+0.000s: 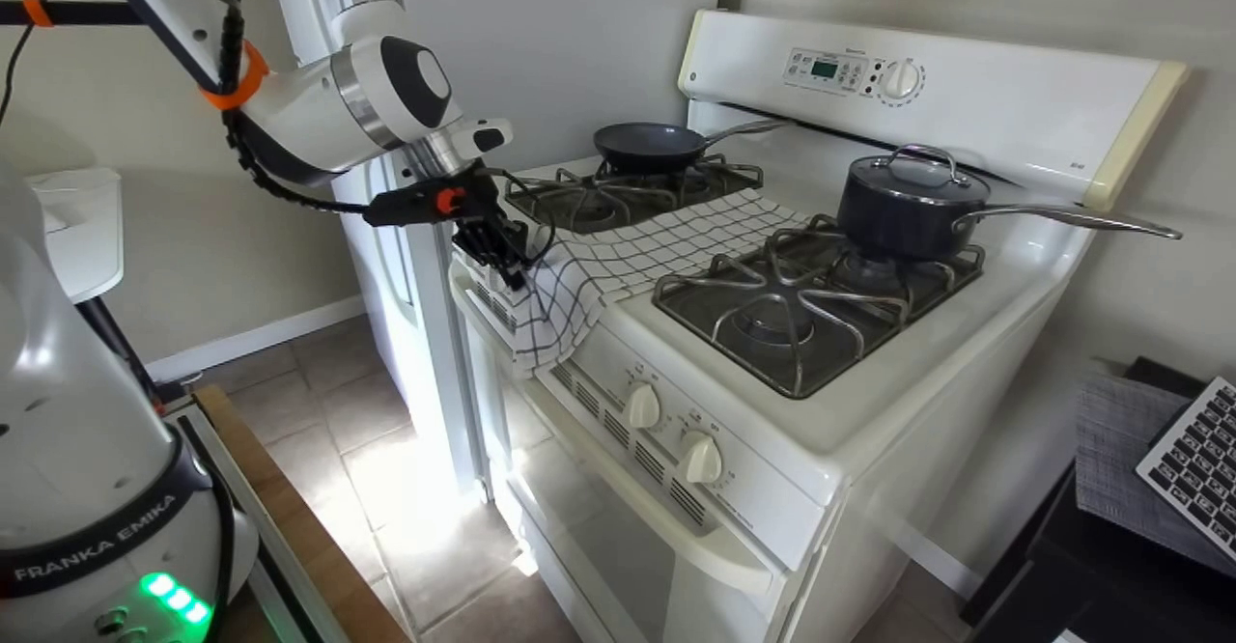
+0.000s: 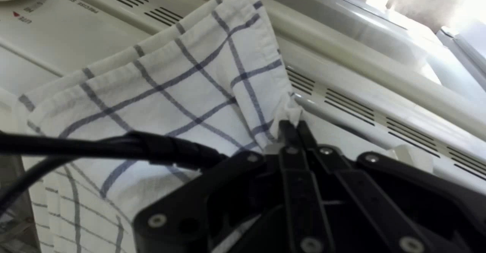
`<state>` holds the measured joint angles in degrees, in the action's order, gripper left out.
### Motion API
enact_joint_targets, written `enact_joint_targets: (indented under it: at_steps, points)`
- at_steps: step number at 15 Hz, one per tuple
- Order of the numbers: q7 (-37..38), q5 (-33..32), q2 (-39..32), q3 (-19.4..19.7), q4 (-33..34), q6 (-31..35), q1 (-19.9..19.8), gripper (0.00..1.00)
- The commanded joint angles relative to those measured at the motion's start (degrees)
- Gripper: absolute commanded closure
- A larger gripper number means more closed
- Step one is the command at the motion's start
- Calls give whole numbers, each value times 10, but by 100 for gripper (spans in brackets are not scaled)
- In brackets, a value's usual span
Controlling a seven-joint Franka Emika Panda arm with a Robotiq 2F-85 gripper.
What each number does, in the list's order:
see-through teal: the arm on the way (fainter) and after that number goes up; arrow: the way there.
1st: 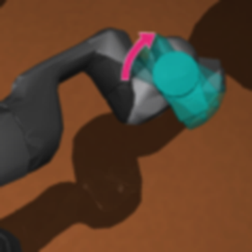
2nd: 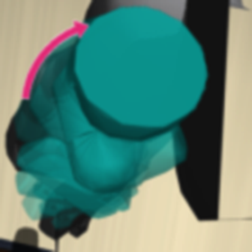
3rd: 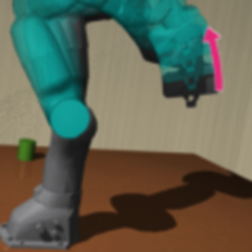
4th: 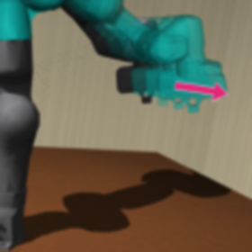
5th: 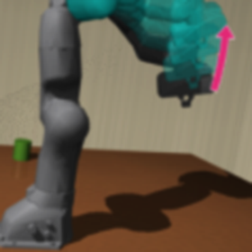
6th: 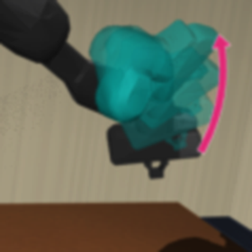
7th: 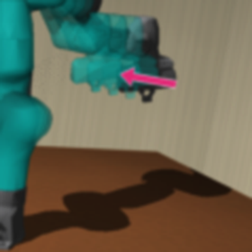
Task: Fold the tea towel on the stove
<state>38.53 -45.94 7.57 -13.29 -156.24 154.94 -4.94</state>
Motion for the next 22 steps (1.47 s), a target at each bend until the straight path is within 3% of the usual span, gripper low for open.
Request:
enact_joint_targets:
  at_steps: [1, 3, 8, 12, 22]
  points:
    - [-62, 46, 39, 4, 0, -38, 12, 99]
    - [-98, 72, 53, 21, 5, -73, 33, 99]
    - [-174, 133, 82, 20, 43, -205, 57, 99]
    - [-194, 121, 82, 16, 85, -273, 65, 99]
    - [-315, 118, 49, 32, 165, -284, 76, 99]
